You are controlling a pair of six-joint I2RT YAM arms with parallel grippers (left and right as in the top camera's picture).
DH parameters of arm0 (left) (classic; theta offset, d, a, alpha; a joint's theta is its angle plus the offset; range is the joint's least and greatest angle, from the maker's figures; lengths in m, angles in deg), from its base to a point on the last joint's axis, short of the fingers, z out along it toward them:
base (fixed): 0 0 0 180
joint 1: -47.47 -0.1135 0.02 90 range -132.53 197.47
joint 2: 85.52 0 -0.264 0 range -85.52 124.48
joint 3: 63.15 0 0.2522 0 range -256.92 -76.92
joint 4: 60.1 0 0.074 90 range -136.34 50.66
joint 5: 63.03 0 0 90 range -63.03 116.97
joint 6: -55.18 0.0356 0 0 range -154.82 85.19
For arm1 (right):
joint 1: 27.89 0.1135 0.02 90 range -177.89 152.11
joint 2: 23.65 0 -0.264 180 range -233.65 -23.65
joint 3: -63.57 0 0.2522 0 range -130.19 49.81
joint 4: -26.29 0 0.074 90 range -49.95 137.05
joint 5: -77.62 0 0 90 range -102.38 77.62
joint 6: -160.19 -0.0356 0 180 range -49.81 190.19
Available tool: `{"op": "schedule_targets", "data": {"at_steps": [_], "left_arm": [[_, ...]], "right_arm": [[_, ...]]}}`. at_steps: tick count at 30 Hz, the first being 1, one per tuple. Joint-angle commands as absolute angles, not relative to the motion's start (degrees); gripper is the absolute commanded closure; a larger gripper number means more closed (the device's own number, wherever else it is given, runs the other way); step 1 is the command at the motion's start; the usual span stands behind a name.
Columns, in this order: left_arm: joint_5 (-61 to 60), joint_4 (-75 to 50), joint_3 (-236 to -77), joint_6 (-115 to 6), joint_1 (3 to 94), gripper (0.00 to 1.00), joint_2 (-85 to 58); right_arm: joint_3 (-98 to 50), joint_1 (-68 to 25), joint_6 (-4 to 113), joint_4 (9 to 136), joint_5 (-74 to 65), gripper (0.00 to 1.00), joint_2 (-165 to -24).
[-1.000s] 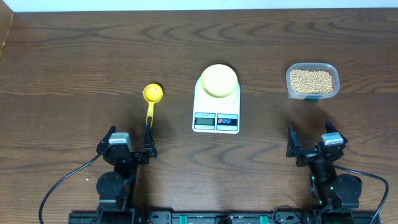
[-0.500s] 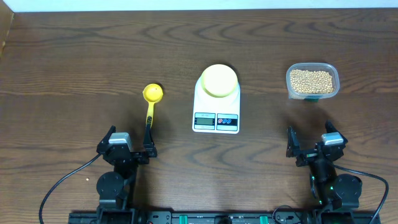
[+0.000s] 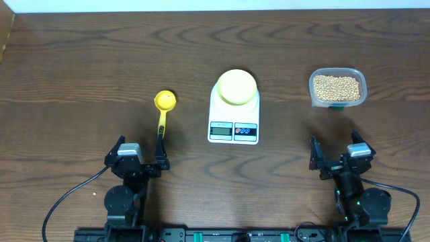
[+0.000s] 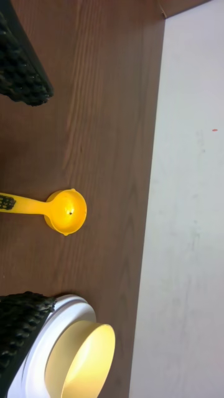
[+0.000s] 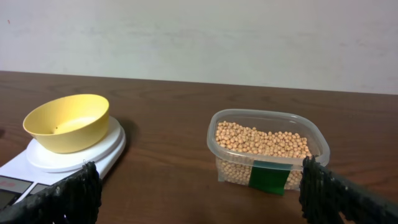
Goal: Scoop item into bowl and weigh 50g on scale
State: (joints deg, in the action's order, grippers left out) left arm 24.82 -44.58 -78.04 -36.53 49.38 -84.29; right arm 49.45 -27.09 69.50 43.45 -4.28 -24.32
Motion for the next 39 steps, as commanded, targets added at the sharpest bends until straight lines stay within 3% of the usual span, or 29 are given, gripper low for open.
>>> {"op": "schedule_targets", "data": {"at_steps": [1,39], "left_arm": [[26.59,-42.16,-77.19,-37.03,49.14,0.02,-84.09],[25.83,-44.23,-78.19,-39.33,49.14,0.02,-84.11]], "right_arm": [[49.49,-27.35,68.95,43.71,-4.52,0.01,-24.03],[49.49,-27.35,68.95,43.71,-4.52,0.01,-24.03]]}}
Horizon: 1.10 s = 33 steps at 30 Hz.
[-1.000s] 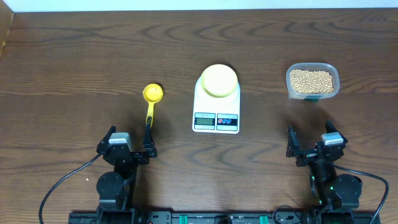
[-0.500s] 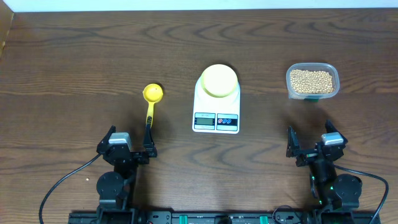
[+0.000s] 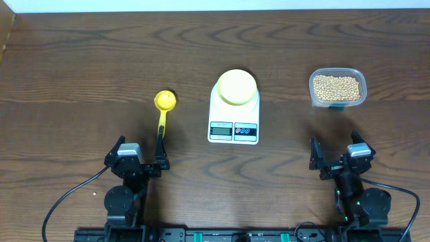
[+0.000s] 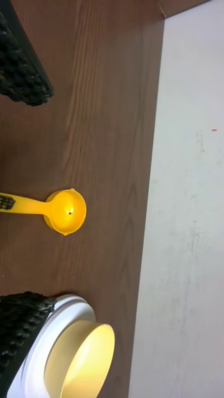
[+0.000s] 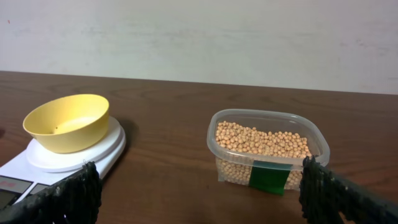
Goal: Scoop item into bowl and weigh 50g on scale
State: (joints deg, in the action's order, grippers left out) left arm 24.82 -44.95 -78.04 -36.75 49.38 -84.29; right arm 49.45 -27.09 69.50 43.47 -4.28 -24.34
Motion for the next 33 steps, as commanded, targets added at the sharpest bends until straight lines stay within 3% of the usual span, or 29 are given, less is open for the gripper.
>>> {"op": "schedule_targets", "data": {"at_steps": [1,6,12,25,33], "left_arm": [[25.02,-44.21,-78.67,-39.83,49.14,0.02,-84.09],[19.9,-42.42,-82.74,-39.87,49.14,0.02,-83.5],[19.9,-31.77,-95.46,-39.87,49.14,0.02,-75.33],[16.89,-2.11,-137.36,-34.37,49.14,0.02,-22.83],[11.01,4.16,-142.89,-34.67,49.14,0.02,-1.15]], "right_arm": [[49.49,-27.35,68.95,43.69,-4.52,0.01,-24.03],[49.49,-27.35,68.95,43.71,-4.52,0.01,-24.03],[49.49,-27.35,68.93,43.69,-4.52,0.01,-24.03],[49.49,-27.35,68.95,43.69,-4.52,0.01,-24.03],[49.49,-27.35,68.95,43.69,-4.52,0.01,-24.03]]}}
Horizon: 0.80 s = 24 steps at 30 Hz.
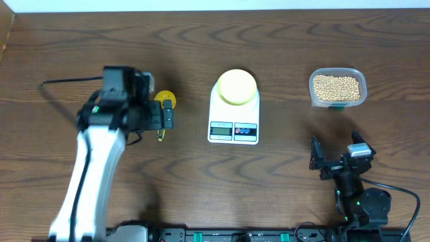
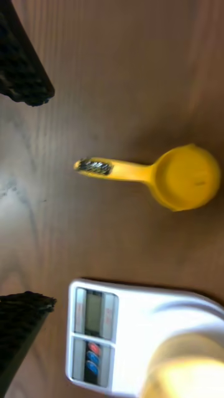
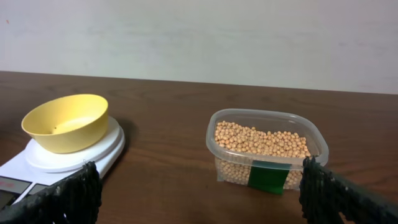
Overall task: Scoop item into bowl and weigh 50g on scale
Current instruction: 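Move the left gripper over the yellow measuring scoop's handle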
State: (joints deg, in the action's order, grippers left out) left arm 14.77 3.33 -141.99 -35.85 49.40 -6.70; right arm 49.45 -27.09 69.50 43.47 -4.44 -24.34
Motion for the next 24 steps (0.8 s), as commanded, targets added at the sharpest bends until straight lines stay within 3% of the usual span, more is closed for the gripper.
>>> {"op": "schedule_targets", "data": {"at_steps": [1,12,24], "left_arm": [[10.68,4.16,-142.89,-34.67,49.14,0.02,0.67],[10.7,2.43,-142.89,-34.67,49.14,0.02,12.36],[11.12,-8.26,-140.42,-34.65,49.14,0.02,13.08]], "right_arm": [[49.49,-27.35,68.95,43.69,-4.52,0.01,-24.03],[49.49,-27.35,68.95,43.69,-4.52,0.01,-24.03],[49.49,-27.35,68.93,43.69,-4.52,0.01,-24.03]]}}
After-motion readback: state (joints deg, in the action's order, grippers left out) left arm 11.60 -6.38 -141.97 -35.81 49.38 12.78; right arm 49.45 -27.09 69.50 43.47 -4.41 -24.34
